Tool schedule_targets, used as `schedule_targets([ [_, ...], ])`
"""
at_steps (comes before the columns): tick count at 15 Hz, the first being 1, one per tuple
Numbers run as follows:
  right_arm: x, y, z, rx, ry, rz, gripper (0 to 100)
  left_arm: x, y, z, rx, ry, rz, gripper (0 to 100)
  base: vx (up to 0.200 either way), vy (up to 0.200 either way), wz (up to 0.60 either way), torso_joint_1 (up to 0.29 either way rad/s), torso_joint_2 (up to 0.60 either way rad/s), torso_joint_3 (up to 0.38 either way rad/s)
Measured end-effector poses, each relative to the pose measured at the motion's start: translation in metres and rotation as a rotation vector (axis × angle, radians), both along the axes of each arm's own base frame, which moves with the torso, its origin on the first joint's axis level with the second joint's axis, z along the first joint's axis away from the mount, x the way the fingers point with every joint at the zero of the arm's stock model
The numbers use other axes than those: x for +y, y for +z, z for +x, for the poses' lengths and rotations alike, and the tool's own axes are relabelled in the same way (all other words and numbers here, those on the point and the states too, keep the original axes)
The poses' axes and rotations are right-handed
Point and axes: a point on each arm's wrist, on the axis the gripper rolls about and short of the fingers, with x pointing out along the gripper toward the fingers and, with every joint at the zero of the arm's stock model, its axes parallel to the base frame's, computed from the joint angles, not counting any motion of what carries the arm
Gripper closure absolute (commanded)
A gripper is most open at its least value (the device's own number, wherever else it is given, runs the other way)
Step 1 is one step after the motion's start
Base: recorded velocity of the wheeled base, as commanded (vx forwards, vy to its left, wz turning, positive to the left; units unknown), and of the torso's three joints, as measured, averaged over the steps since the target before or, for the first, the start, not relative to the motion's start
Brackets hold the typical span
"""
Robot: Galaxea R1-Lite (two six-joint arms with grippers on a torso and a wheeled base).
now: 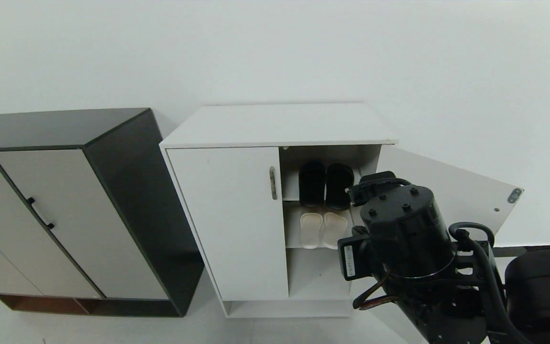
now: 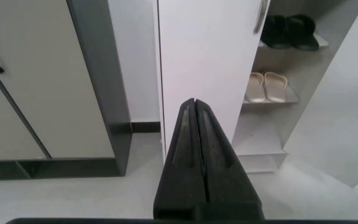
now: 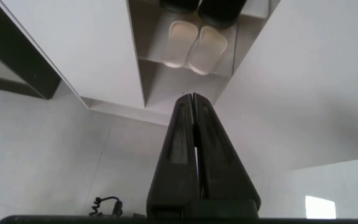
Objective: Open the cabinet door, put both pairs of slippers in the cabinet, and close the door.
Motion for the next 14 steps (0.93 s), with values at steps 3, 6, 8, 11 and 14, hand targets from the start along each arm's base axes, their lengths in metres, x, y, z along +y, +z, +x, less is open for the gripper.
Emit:
schedule_targets([
  [3,-0.0001,-0.0001,0.0,0.0,-0.001,0.0,100,0.0,0.0,0.0,0.0,0.0,0.0,100,0.0,0.0,0.0,0.209,-0.52,-0.31],
  [6,0.0,-0.0001,0.0,0.0,0.0,-0.001,100,0.0,0.0,0.0,0.0,0.0,0.0,100,0.0,0.0,0.0,0.229,-0.54,-0.312],
  [8,-0.0007,-0.002,-0.0004,0.003,0.0,-0.008,100,0.0,0.0002,0.0,-0.002,0.0,0.0,100,0.0,0.0,0.0,0.2,-0.46,-0.263],
  [11,-0.0006,-0.0019,-0.0004,-0.003,0.002,-0.005,100,0.0,0.0,0.0,0.0,0.0,0.001,100,0.0,0.0,0.0,0.056,-0.13,-0.076],
  [14,-0.0012,-0.0019,-0.0007,-0.003,0.002,-0.004,100,0.0,0.0,0.0,0.0,-0.001,0.001,100,0.0,0.0,0.0,0.0,0.0,0.0],
])
